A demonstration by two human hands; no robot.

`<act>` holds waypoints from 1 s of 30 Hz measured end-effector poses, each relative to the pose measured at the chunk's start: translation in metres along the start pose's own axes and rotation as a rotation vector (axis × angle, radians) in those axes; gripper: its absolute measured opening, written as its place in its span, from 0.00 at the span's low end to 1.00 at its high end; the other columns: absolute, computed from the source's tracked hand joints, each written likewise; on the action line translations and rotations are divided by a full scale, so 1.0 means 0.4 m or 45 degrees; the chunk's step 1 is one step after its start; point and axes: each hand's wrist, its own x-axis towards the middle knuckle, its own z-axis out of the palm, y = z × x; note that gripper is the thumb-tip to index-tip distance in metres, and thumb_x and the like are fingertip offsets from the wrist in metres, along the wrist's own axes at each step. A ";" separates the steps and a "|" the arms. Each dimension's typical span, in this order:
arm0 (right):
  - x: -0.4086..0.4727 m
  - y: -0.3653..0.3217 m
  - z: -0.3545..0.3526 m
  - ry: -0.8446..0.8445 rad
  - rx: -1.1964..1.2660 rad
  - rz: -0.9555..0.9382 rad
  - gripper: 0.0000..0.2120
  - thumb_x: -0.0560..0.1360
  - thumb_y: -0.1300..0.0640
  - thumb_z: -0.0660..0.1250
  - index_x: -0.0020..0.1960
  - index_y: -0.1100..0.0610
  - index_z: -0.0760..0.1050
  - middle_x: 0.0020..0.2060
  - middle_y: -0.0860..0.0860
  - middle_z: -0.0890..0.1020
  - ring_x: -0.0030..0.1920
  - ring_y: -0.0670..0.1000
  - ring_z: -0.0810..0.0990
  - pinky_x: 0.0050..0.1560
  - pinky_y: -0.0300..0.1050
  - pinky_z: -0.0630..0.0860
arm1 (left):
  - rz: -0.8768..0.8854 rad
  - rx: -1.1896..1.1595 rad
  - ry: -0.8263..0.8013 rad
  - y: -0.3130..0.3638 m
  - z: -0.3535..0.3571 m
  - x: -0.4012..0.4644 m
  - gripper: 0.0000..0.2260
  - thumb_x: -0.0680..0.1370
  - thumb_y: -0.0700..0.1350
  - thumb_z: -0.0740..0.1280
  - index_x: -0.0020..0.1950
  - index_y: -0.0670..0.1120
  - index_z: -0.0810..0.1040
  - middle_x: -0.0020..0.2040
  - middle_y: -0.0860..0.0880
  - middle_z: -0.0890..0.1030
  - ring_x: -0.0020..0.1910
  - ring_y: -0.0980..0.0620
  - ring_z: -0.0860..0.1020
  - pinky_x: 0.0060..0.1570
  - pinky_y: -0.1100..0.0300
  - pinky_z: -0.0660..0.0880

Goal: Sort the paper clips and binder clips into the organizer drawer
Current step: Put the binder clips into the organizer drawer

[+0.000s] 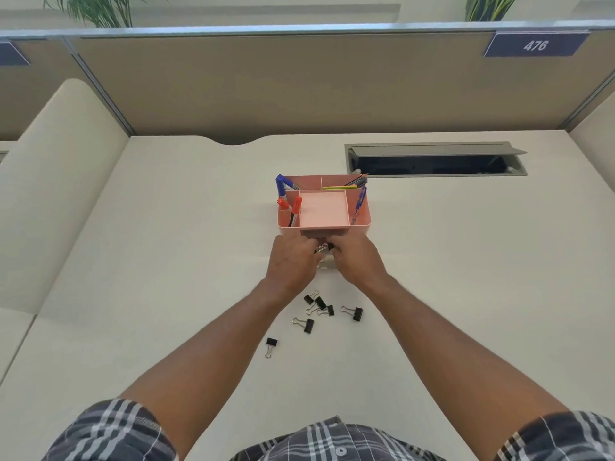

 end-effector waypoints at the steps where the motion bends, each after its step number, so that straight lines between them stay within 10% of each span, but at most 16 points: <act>1: 0.002 -0.001 0.003 -0.011 -0.027 0.001 0.12 0.75 0.64 0.61 0.49 0.57 0.82 0.45 0.56 0.82 0.45 0.57 0.79 0.40 0.50 0.78 | 0.010 0.016 -0.003 0.003 0.002 0.002 0.08 0.74 0.49 0.71 0.41 0.45 0.83 0.41 0.49 0.85 0.41 0.46 0.78 0.37 0.53 0.73; 8: -0.004 0.001 0.000 -0.028 0.007 0.004 0.11 0.78 0.62 0.60 0.52 0.57 0.81 0.48 0.56 0.82 0.47 0.57 0.79 0.44 0.52 0.79 | -0.030 -0.118 -0.045 -0.007 0.011 -0.011 0.07 0.77 0.47 0.67 0.52 0.49 0.83 0.54 0.52 0.83 0.55 0.49 0.75 0.50 0.52 0.75; 13: -0.075 0.020 -0.008 0.071 0.214 0.091 0.09 0.77 0.60 0.63 0.49 0.55 0.82 0.43 0.49 0.84 0.44 0.51 0.78 0.45 0.47 0.77 | -0.083 -0.322 0.127 -0.013 0.002 -0.101 0.03 0.77 0.39 0.68 0.48 0.44 0.80 0.43 0.49 0.82 0.42 0.49 0.75 0.45 0.54 0.74; 21: -0.201 0.021 0.092 -0.389 0.000 0.033 0.17 0.76 0.56 0.64 0.65 0.50 0.75 0.53 0.52 0.78 0.56 0.54 0.73 0.54 0.49 0.72 | -0.369 -0.369 -0.350 -0.004 0.085 -0.223 0.15 0.78 0.51 0.66 0.62 0.47 0.78 0.55 0.49 0.77 0.56 0.50 0.73 0.52 0.61 0.69; 30: -0.186 -0.001 0.126 -0.381 -0.086 -0.040 0.06 0.76 0.56 0.66 0.52 0.56 0.74 0.50 0.52 0.75 0.53 0.54 0.72 0.50 0.50 0.73 | -0.396 -0.282 -0.346 0.002 0.105 -0.223 0.07 0.78 0.44 0.64 0.53 0.46 0.79 0.50 0.49 0.76 0.50 0.49 0.74 0.44 0.61 0.67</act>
